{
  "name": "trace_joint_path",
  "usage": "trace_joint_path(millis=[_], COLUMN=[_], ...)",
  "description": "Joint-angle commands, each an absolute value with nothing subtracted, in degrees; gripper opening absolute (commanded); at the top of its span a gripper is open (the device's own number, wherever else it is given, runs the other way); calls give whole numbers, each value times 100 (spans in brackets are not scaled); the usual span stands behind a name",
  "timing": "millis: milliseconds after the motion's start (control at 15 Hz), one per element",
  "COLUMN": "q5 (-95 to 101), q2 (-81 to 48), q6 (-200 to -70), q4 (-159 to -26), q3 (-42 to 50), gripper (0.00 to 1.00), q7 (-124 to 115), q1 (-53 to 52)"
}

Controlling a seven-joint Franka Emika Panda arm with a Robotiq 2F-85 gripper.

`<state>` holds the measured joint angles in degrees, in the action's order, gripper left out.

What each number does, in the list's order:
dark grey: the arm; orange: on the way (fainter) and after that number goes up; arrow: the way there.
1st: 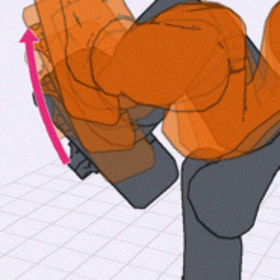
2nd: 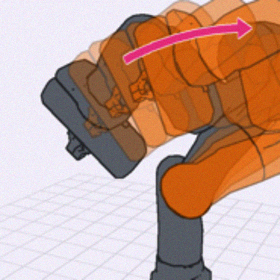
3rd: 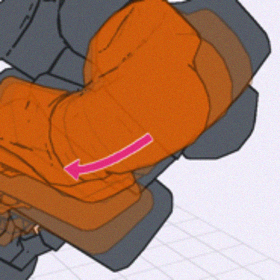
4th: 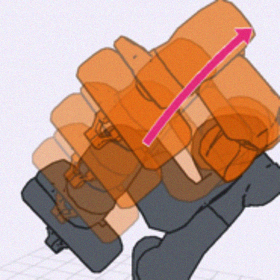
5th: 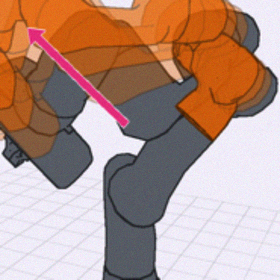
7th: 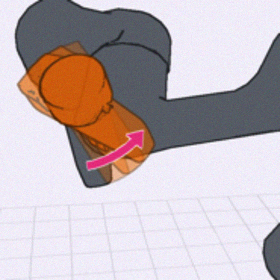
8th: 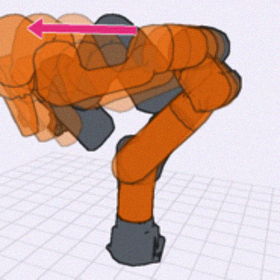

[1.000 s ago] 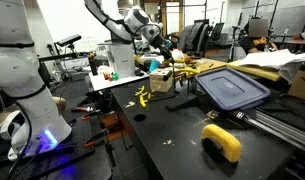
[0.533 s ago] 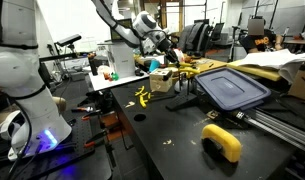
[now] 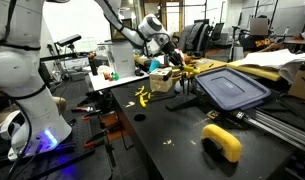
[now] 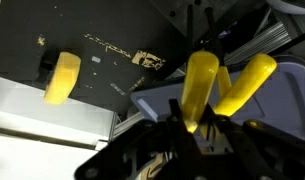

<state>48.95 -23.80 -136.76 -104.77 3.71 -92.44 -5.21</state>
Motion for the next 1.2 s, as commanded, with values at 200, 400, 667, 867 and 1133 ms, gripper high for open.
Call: trace_joint_path(millis=[200, 400, 667, 867, 1133], q5=[4760, 4854, 4884, 4876, 4822], q2=[-2714, -2807, -2881, -2916, -2980], q6=[-13103, -13030, -13018, -12989, -12988], q4=[-9947, -9823, -9712, -9664, -9654], q3=[459, 498, 542, 550, 529], gripper=[6, 6, 6, 6, 6], q7=[-9404, -9468, -9567, -9568, -9508], q1=[-755, -833, -891, -904, -887])
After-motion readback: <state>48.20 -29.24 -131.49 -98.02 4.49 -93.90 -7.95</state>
